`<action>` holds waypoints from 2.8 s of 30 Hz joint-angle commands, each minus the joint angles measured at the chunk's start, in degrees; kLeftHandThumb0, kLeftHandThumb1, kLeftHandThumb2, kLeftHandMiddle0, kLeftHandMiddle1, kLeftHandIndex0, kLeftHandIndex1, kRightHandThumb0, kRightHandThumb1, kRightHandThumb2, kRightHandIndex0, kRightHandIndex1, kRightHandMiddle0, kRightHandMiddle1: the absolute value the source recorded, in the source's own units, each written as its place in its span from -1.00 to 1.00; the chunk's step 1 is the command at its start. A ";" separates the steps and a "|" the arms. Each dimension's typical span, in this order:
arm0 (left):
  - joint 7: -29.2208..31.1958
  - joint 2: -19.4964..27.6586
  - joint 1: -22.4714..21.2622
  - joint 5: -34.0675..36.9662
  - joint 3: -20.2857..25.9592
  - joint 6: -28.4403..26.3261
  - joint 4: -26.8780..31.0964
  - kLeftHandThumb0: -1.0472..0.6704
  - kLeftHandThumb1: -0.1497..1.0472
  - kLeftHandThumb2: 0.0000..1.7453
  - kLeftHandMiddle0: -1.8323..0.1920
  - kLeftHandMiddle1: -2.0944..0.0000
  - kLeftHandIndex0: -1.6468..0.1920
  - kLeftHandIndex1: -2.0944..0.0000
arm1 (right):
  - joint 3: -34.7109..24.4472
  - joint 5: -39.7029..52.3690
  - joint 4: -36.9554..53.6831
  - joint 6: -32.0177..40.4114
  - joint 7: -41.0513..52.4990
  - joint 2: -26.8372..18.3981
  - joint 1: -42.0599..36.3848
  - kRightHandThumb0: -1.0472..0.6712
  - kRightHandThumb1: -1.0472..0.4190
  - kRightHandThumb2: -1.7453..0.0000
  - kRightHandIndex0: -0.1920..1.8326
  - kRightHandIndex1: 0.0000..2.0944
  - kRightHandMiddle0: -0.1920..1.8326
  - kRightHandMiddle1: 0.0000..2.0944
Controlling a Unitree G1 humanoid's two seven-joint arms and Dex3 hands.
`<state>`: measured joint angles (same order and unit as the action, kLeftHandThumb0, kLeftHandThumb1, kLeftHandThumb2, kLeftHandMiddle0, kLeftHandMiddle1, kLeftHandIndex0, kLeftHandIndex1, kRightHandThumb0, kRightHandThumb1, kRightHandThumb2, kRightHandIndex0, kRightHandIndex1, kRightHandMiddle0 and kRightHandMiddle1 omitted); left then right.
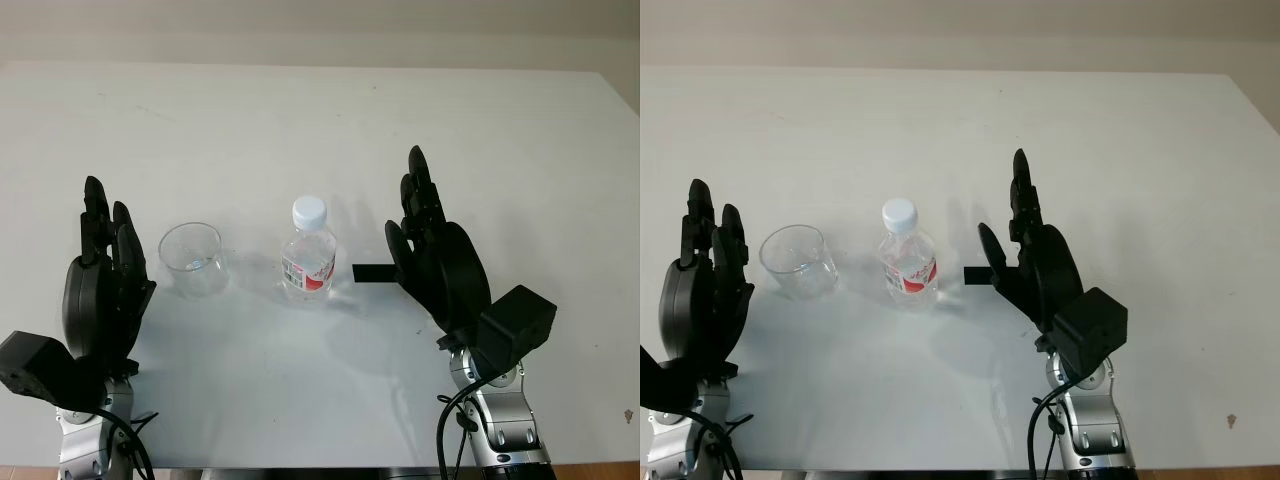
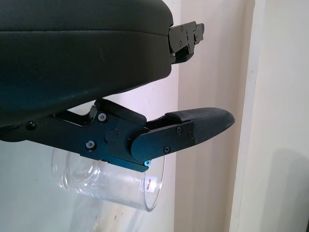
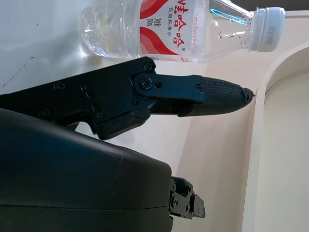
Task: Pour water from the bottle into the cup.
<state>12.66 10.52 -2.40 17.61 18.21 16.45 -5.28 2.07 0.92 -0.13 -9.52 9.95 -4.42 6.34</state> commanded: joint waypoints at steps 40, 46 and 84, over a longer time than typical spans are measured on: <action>2.96 3.46 -6.99 1.57 1.48 -2.24 -7.20 -0.59 1.00 -0.29 1.00 1.00 1.00 1.00 | 6.47 4.38 -13.38 -3.52 21.59 -3.39 10.81 -0.84 -0.91 0.95 -1.00 -1.00 -1.00 -1.00; 3.05 3.77 -7.12 1.53 1.58 -2.24 -7.22 -0.60 1.00 -0.30 1.00 1.00 1.00 1.00 | 8.05 4.87 -16.78 -2.96 22.55 -1.26 11.87 -0.78 -0.89 0.95 -1.00 -1.00 -1.00 -1.00; 1.88 2.72 -6.73 1.49 1.21 -2.14 -6.84 -0.58 1.00 -0.31 1.00 1.00 1.00 1.00 | 12.48 1.25 -10.23 -1.60 21.67 0.10 10.59 -0.18 -1.00 0.81 0.94 1.00 0.81 1.00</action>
<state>14.76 13.69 -8.84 19.03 19.48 14.46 -12.62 14.32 1.48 -12.18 -11.42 31.07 -4.07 16.95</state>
